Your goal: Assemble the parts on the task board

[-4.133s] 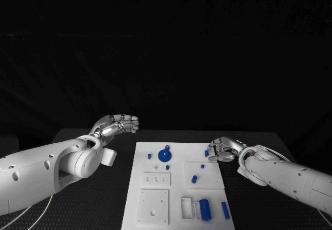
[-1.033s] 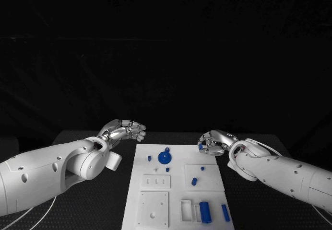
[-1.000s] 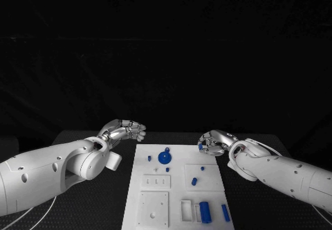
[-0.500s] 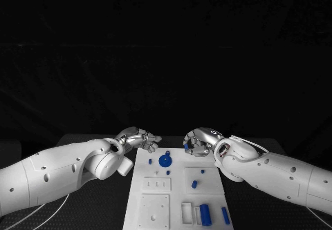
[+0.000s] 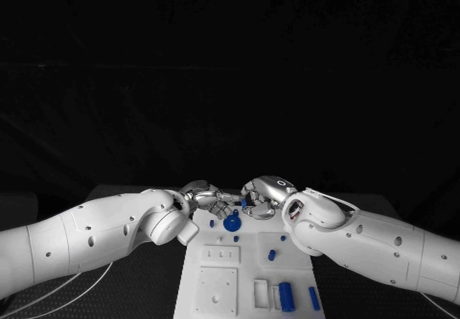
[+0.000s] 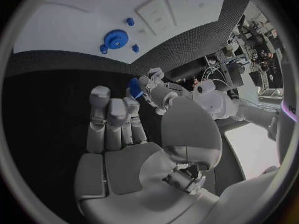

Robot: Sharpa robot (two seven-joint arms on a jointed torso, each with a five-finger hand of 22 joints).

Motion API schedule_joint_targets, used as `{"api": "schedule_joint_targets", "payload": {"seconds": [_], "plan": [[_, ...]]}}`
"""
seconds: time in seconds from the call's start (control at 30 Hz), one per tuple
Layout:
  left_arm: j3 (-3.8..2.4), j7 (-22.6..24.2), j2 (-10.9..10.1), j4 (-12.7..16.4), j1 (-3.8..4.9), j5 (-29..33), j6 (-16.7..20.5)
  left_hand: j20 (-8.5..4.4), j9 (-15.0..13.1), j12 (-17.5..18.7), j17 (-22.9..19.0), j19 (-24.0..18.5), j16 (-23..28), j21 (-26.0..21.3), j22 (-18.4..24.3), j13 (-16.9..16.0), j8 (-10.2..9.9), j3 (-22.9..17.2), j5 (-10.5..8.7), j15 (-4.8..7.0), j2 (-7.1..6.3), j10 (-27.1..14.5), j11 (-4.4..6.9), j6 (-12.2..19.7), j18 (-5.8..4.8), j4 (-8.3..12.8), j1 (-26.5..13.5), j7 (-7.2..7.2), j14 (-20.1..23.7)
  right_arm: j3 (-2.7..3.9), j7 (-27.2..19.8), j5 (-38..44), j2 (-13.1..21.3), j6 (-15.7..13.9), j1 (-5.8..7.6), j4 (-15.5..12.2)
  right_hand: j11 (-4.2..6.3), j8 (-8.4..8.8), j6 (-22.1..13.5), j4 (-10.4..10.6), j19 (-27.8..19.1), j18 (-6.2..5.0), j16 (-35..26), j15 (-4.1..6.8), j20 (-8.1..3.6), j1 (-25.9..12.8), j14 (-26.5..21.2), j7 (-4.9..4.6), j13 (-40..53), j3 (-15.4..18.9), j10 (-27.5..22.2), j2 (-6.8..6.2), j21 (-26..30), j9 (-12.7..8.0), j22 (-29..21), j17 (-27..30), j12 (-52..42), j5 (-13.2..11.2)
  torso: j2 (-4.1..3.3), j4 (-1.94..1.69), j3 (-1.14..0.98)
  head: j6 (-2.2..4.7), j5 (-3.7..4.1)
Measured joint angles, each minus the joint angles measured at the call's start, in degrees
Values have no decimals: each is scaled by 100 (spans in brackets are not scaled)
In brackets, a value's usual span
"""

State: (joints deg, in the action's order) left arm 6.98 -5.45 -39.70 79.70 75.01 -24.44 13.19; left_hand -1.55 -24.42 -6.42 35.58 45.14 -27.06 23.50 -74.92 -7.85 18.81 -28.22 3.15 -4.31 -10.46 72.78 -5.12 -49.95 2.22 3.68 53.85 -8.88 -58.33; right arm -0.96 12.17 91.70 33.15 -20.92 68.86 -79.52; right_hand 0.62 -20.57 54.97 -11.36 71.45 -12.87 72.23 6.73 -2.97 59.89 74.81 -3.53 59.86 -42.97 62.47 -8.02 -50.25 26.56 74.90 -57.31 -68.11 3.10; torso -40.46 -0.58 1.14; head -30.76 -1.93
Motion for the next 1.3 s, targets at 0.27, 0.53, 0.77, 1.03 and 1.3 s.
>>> {"api": "schedule_joint_targets", "payload": {"seconds": [0.27, 0.53, 0.77, 1.03, 1.3], "plan": [[6, -161, 42, 17, 1, -117, -11, 0, 0, 0, 6, 0, 0, 0, 0, -14, 0, -8, 0, 0, 1, 0, 0, 0, -1, -24, 1, 0, 0, 0, 107, 88, -63, 19, 0, -89, 0, 0, 0, 20, 9, -1, 0, 0, 9, 0, 0, -1, 0, -20, 0, 0, 0, -7, 0, 1, 0, 0, 9, 5, -3, -5, -12], [9, -236, 50, 36, 1, -176, -65, 21, -2, 0, 28, -20, 0, 23, 1, -38, 0, -8, 0, 0, 70, 0, 0, 0, -1, -24, 70, 0, 0, 0, 164, 131, -107, 45, -1, -92, 0, 2, -2, 37, 9, 0, 0, -2, 10, -24, 0, -2, 0, -37, 0, -24, 0, -5, 0, 1, 0, 0, 7, 5, 7, -12, -12], [9, -256, 62, 48, 1, -201, -94, 20, -11, 23, 35, -21, 0, 44, 1, -55, 0, 24, 0, 0, 124, 0, 0, -20, -2, -22, 125, 20, 0, 0, 188, 147, -162, 80, -1, -115, 0, 2, -3, 38, 9, -1, 0, -3, 11, -30, -1, -4, 0, -38, 0, -30, 0, 0, 0, 1, 1, 0, 4, 7, 12, -30, -9], [16, -262, 59, 42, -3, -192, -109, 0, -11, 23, 42, -41, 0, 44, 2, -67, 0, 40, 0, 0, 202, 0, 0, -20, -5, -6, 134, 19, 0, 2, 226, 157, -185, 109, 3, -131, -1, 5, -5, 38, 9, -1, 0, -3, 11, -30, -2, -6, 0, -38, 0, -30, 0, 0, 0, 2, 1, 0, 4, 6, 18, -37, 5], [21, -271, 76, 24, -6, -159, -114, 0, -11, 23, 54, -41, -27, 44, -3, -90, 0, 74, 0, 0, 449, 0, 0, -43, -7, 28, 189, 2, 0, 1, 256, 162, -216, 121, 9, -129, -1, 17, -7, 45, 19, -1, 0, -4, 21, -30, -2, -8, -5, -45, 1, -30, 0, 0, 0, 2, 1, 0, 3, 9, 25, -35, 16]]}}
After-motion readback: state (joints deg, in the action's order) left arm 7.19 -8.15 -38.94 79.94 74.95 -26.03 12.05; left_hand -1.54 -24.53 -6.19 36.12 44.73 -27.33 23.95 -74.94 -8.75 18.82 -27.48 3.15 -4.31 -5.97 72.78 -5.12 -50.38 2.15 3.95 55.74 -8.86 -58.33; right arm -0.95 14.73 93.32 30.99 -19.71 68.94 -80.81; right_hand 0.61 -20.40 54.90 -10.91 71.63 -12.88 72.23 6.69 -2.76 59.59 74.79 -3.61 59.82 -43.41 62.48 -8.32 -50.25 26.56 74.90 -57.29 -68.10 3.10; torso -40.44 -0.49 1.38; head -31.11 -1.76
